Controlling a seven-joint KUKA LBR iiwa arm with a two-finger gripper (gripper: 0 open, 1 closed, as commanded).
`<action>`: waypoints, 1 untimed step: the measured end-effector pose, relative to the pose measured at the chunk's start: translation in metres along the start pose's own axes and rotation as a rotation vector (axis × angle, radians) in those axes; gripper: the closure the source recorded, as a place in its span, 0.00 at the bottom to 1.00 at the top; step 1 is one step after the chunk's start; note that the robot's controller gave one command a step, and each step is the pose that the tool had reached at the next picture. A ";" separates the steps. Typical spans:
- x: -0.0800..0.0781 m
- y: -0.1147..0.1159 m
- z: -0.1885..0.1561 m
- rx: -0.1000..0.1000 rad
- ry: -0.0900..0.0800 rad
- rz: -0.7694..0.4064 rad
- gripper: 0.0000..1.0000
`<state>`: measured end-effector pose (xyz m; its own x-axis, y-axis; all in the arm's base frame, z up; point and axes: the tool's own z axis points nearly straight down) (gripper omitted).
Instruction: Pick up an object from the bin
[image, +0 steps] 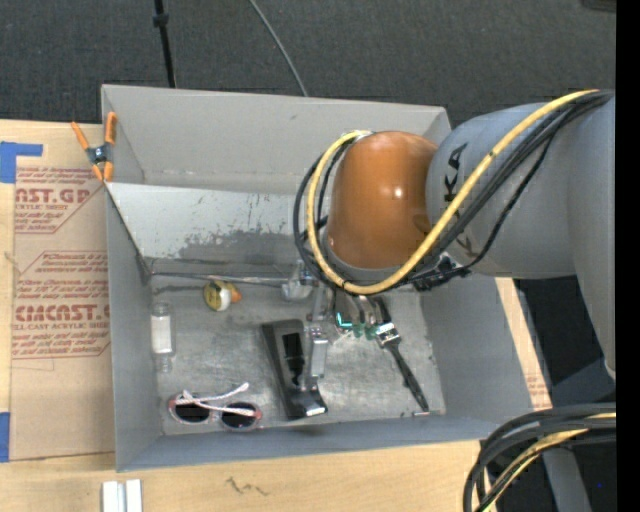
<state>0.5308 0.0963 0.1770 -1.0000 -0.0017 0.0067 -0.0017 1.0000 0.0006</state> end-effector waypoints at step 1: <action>-0.002 0.000 -0.004 -0.001 -0.008 0.001 0.00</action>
Offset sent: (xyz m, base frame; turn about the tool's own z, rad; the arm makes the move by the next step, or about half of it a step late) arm -0.0204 -0.0255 -0.1070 -0.0072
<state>0.5326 0.0959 0.1812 -1.0000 -0.0006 -0.0008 -0.0006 1.0000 0.0011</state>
